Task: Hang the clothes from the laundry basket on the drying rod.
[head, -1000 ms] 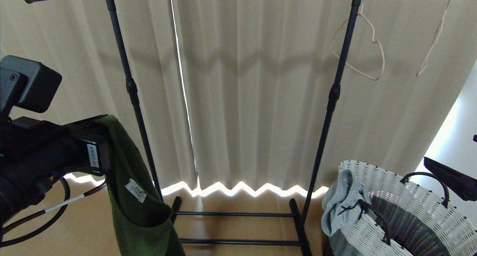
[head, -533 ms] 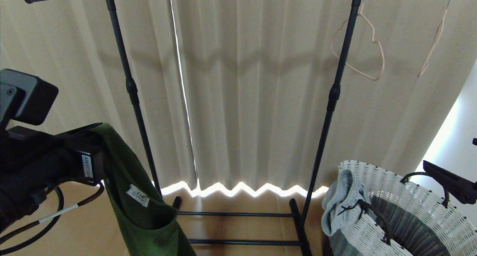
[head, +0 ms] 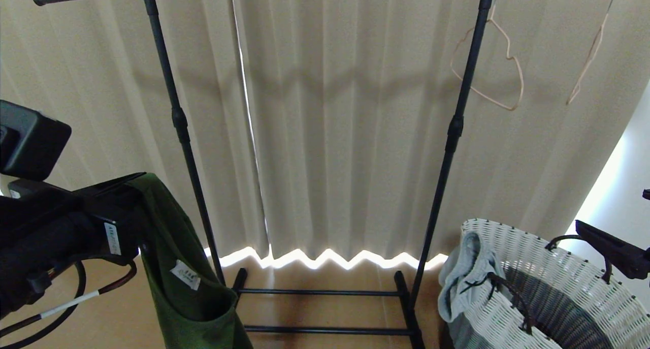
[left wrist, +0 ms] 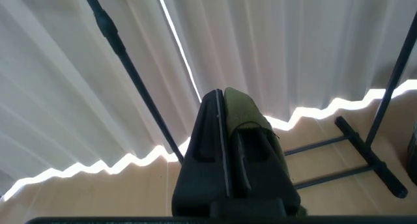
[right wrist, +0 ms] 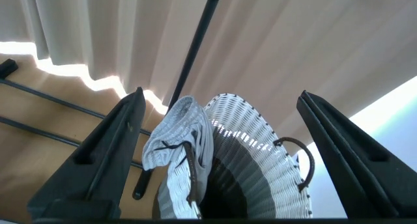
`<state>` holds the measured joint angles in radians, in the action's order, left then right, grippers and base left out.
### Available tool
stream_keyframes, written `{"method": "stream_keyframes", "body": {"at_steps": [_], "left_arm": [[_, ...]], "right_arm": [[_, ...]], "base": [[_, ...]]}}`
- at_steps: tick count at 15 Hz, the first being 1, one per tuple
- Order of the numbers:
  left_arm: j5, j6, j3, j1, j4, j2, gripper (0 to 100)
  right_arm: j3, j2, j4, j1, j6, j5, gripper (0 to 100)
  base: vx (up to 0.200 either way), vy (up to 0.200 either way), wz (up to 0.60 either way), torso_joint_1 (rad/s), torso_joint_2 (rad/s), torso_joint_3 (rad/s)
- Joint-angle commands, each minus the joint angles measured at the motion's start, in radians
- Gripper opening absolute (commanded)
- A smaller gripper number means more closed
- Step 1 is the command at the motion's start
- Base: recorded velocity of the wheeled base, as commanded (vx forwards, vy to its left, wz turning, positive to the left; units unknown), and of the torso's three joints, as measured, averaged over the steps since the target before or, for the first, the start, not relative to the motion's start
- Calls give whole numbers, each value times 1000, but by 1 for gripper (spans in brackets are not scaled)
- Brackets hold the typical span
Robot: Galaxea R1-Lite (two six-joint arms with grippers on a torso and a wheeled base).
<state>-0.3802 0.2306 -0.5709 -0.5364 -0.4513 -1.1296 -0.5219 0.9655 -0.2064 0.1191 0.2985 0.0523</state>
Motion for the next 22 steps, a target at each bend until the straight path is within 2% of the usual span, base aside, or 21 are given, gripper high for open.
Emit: {"method": "stream_keyframes", "body": {"at_steps": [1, 4, 22], "left_arm": [[0, 1, 0, -1, -1, 1, 0], [0, 1, 3, -1, -1, 2, 0], [0, 1, 26, -2, -6, 1, 0]], "right_arm": [[0, 1, -2, 1, 1, 0, 100], [6, 1, -2, 1, 1, 0, 100], [20, 1, -2, 1, 1, 0, 100]], "base": [[0, 0, 0, 46, -232, -178], [0, 0, 0, 59, -250, -259], [0, 0, 0, 196, -491, -284]]}}
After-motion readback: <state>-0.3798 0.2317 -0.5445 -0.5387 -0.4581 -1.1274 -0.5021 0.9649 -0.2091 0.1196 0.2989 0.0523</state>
